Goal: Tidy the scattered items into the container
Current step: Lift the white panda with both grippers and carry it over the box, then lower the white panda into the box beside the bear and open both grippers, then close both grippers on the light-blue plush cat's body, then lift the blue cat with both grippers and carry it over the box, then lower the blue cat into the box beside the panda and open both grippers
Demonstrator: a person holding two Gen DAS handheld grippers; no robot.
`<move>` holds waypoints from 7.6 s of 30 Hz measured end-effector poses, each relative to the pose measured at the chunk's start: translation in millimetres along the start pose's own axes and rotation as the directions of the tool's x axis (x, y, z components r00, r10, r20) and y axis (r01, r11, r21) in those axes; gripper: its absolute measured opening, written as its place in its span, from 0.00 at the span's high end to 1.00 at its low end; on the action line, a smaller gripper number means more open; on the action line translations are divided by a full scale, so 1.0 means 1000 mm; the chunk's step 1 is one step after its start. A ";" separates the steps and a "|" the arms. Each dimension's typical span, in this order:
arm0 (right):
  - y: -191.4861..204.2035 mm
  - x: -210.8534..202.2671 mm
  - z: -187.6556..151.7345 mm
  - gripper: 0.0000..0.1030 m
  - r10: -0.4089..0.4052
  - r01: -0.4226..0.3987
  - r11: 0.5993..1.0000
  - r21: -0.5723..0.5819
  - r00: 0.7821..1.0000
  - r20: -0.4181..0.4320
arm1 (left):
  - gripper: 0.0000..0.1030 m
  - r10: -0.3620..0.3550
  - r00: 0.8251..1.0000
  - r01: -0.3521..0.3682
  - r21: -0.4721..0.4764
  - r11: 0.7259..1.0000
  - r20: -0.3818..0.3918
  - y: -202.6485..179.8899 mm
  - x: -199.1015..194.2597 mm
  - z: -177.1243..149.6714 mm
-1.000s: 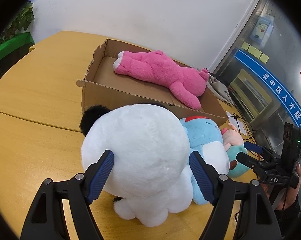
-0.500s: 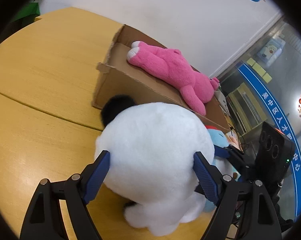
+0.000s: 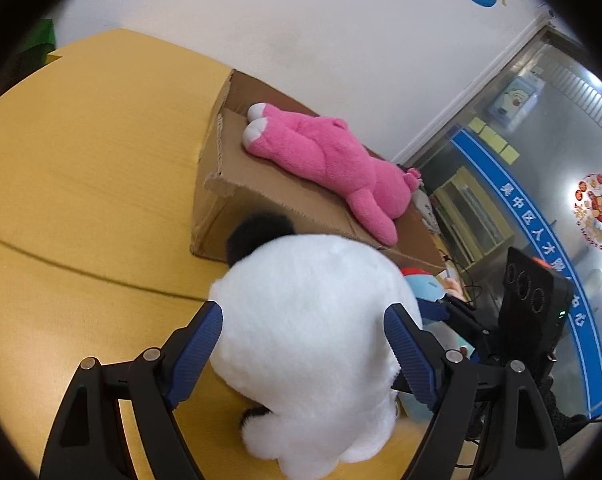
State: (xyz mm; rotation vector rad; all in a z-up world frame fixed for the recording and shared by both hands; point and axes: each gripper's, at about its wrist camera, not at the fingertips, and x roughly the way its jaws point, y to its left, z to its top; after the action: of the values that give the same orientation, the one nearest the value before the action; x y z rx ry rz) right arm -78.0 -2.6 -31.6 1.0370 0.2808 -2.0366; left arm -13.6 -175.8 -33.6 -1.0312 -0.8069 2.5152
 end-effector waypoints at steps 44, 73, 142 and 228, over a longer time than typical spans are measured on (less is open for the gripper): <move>-0.091 0.045 0.133 0.22 -0.084 0.003 0.952 0.305 0.963 0.254 | 0.51 0.035 0.994 -0.026 0.089 0.996 -0.101 0.008 0.122 0.166; -0.072 0.027 0.065 0.08 -0.058 0.037 0.948 0.316 0.997 0.056 | 0.45 0.331 0.939 -0.313 0.162 0.936 -0.099 0.001 0.091 0.110; -0.045 -0.058 -0.115 0.21 0.106 -0.151 0.929 0.339 0.984 0.146 | 0.38 -0.036 0.952 0.080 0.133 0.988 -0.304 -0.112 0.085 -0.051; -0.129 -0.106 0.096 0.00 -0.038 0.012 0.997 0.072 0.927 0.372 | 0.23 0.244 0.968 -0.251 0.245 0.937 0.057 -0.102 0.082 0.019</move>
State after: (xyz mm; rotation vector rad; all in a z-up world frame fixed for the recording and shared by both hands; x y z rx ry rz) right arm -194.8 90.6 89.5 0.6648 0.0242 -2.2293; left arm -77.6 -63.8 -6.0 -1.0717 -0.3674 2.7548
